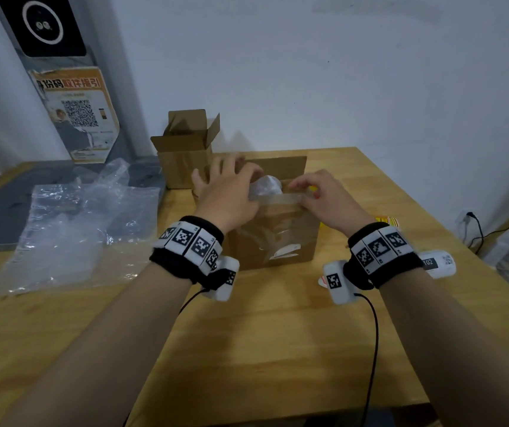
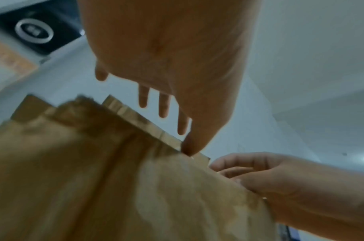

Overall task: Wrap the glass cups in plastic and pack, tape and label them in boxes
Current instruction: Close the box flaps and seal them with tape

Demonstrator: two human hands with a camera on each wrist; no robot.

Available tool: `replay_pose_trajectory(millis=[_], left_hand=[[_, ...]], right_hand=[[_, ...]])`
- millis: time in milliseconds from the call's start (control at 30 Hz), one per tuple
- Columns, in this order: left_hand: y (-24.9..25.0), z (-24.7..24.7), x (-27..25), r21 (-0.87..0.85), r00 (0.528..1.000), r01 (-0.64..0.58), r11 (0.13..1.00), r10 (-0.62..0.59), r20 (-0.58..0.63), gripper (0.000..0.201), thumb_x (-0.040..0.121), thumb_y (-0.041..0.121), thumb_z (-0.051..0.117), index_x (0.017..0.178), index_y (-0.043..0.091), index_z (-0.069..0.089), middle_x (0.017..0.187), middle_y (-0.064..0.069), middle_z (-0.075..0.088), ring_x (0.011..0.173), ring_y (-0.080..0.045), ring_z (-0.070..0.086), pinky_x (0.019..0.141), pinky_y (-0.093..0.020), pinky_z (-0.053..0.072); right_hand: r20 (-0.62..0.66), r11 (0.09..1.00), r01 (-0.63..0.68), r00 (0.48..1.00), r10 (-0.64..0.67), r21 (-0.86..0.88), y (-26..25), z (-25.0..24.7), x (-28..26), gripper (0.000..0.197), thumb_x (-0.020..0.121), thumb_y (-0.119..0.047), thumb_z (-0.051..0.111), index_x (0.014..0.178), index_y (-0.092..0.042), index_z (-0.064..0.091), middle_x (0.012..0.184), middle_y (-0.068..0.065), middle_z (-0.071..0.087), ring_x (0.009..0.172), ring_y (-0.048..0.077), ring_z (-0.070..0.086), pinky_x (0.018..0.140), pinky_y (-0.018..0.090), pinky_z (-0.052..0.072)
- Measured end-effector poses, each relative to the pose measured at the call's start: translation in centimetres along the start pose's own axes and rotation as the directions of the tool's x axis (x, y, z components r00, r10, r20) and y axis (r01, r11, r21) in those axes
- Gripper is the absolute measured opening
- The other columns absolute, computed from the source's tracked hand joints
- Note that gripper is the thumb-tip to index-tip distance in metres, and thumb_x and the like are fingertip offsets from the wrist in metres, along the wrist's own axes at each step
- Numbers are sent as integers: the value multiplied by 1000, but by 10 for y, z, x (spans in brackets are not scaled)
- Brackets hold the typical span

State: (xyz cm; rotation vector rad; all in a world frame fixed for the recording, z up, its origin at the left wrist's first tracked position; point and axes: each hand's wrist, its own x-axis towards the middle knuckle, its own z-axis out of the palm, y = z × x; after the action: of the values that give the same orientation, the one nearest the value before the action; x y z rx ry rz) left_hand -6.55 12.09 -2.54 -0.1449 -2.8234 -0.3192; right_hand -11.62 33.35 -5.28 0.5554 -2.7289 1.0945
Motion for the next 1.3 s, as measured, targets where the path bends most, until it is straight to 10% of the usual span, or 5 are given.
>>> replay_pose_trajectory(millis=[233,667,867,1167,1300], left_hand=[[-2,-6,12,12,996,4,1000,-5,91,39,92,39,59,129,50,51,151,3,38,148,-27,22,116,-75,1],[19,-9,22,215,883,68,974,-159,441,61,96,78,24,135,48,60,158,-1,18,147,-39,8,113,-74,2],[6,-8,18,-76,966,80,994,-58,253,29,95,56,61,115,35,60,129,5,50,131,-26,44,114,-68,15],[-13,0,4,-161,986,49,986,-22,167,50,97,52,59,141,30,54,138,8,62,128,-20,56,111,-57,38],[-17,10,2,-96,981,65,993,-46,190,42,107,44,43,146,37,53,154,14,50,144,-23,43,121,-67,13]], right_hand=[[129,986,62,991,-42,-154,-16,-2,-3,43,98,-17,49,138,-33,58,129,-5,58,129,28,31,110,42,34],[190,973,66,982,-23,-221,-28,6,-1,29,94,-42,49,121,-48,56,123,-3,49,123,18,30,104,43,26],[264,930,47,963,55,-366,-32,11,5,37,93,-40,35,128,-43,48,117,3,45,119,22,31,99,41,22],[-75,918,181,972,-221,-352,-40,-9,7,36,87,-38,78,122,-41,70,124,-13,56,122,20,42,102,40,37],[28,939,48,999,-41,-339,-24,3,12,25,94,-50,68,119,-46,72,130,-17,60,129,22,38,100,43,30]])
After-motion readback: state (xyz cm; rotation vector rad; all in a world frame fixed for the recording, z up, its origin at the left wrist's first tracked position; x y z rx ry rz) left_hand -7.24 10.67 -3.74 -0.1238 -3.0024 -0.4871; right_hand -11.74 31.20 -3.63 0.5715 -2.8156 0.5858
